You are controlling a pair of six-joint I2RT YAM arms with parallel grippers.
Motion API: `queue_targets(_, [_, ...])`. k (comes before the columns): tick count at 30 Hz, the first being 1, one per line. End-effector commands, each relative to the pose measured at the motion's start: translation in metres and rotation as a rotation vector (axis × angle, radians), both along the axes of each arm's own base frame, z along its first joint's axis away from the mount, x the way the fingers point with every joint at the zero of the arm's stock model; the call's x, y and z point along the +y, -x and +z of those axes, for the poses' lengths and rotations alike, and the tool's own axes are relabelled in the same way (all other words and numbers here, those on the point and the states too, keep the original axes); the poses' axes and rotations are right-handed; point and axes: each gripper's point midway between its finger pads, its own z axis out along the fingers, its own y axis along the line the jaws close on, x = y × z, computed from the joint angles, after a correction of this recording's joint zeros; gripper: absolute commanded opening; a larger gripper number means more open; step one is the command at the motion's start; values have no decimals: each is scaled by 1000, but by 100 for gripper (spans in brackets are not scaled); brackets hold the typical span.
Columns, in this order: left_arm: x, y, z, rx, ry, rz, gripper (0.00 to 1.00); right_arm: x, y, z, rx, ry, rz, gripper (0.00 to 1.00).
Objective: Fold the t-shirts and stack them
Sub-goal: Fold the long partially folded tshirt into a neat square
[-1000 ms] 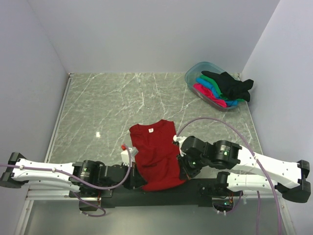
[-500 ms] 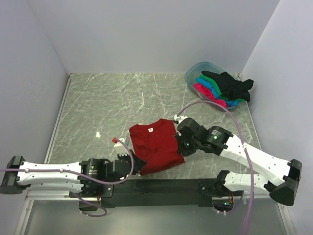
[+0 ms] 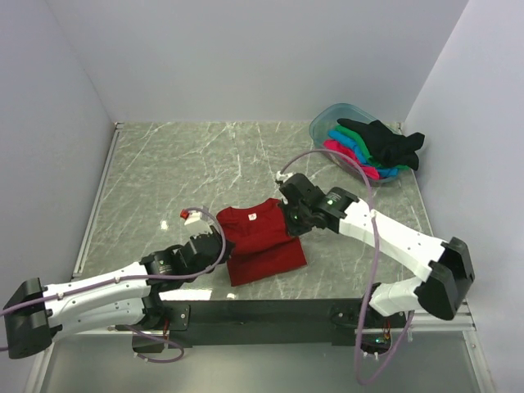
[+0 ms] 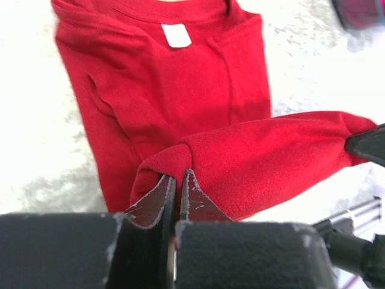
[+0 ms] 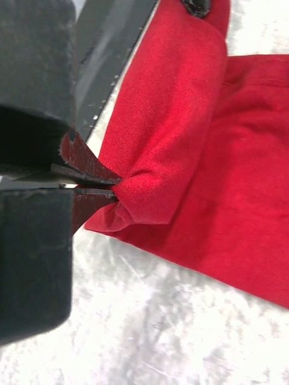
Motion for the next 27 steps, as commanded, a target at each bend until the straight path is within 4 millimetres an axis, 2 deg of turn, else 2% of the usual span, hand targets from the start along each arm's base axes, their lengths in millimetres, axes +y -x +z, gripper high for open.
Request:
queue_targets(1, [1, -10, 3, -31, -11, -13, 0, 11, -31, 17, -81, -23, 5, 0])
queue_targets(2, [2, -11, 0, -30, -18, -18, 0, 10, -35, 9, -66, 0, 0, 0])
queue_targets(7, [4, -31, -4, -42, -3, -12, 0, 14, -54, -3, -42, 23, -4, 0])
queue_targets(8, [5, -32, -16, -26, -37, -24, 0, 16, -58, -11, -28, 35, -3, 0])
queue_targets(10, [0, -41, -14, -33, -10, -33, 0, 16, -65, -16, -20, 41, -9, 0])
queue_targets(11, [0, -43, -24, -16, -41, -38, 0, 17, -68, -23, -8, 54, -12, 0])
queue_targets(14, [2, -52, -31, -9, -64, -28, 0, 17, -77, -32, 4, 64, -19, 0])
queue_targets(20, [9, -67, -31, -16, -71, 4, 0, 19, -93, -43, 23, 70, -24, 0])
queue_targets(27, [20, -83, -35, -12, -68, 41, 0, 23, -111, -42, 22, 62, -27, 0])
